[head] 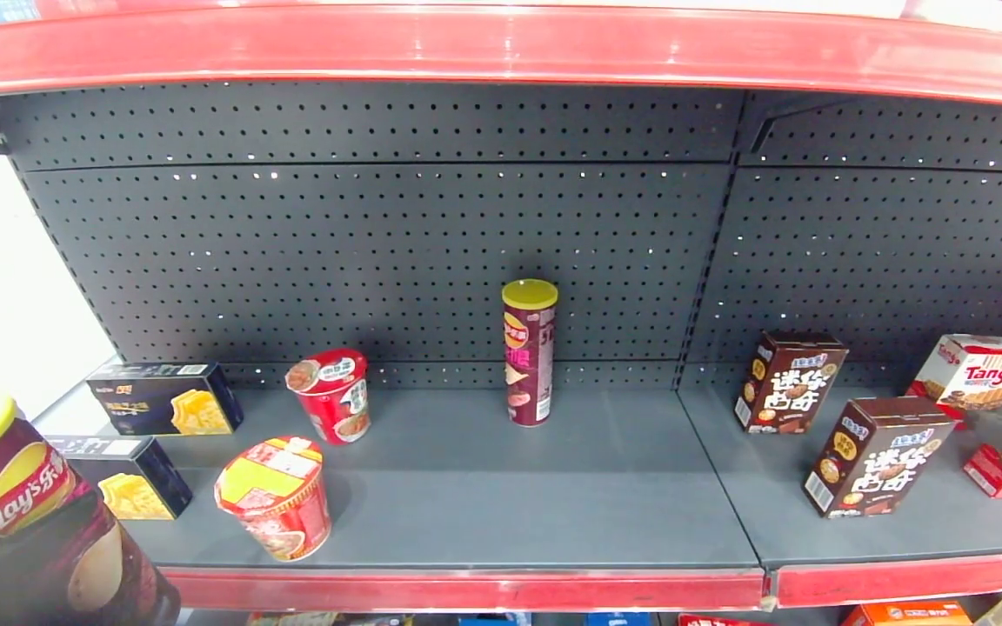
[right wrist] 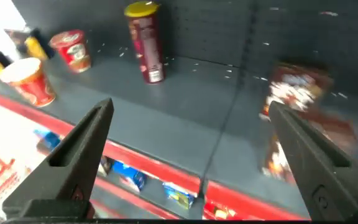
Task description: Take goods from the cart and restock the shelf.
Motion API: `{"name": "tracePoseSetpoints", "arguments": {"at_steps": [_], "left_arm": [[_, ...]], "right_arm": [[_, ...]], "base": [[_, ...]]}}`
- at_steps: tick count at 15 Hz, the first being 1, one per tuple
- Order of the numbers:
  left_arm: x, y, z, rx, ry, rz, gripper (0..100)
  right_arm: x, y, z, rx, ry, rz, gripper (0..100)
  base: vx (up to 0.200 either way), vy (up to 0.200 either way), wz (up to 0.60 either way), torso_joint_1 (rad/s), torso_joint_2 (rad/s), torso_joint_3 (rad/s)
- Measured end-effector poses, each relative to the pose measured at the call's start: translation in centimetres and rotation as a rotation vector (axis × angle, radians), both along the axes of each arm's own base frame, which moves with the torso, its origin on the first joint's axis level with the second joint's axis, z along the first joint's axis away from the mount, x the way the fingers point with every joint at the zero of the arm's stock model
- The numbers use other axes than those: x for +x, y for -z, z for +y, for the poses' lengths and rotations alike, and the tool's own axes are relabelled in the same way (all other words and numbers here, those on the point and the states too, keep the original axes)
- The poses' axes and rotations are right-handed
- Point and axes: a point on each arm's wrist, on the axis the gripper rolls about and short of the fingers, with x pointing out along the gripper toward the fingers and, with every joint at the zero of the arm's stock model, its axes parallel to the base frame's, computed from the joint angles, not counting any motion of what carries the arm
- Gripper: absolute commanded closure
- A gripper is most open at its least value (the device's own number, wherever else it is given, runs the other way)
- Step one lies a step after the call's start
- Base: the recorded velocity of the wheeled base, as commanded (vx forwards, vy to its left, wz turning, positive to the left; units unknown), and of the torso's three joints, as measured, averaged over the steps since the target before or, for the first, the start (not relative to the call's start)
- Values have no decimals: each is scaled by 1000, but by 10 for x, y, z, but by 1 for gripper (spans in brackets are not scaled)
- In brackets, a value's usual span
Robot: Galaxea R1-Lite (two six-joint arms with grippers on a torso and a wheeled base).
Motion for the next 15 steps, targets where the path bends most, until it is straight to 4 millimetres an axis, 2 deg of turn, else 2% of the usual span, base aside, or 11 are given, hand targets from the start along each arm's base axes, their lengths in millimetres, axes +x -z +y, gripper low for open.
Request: {"name": "tracePoseSetpoints", "arguments": {"at_steps": [4,9,15], "left_arm": [[0,-4,0,-3,8,-15,100],[12,-5,-1,-3,20,8,100],[18,-11,-1,-3,20,8,100]], "right_arm": [[60,-12,23,-11,-104,-22,0],[123,7,52,-10,-169,-44,0],[186,30,86,-2,-237,-68,0]], "base": [[0,0,0,0,0,0],[0,0,0,0,0,0],[0,0,0,0,0,0]]}}
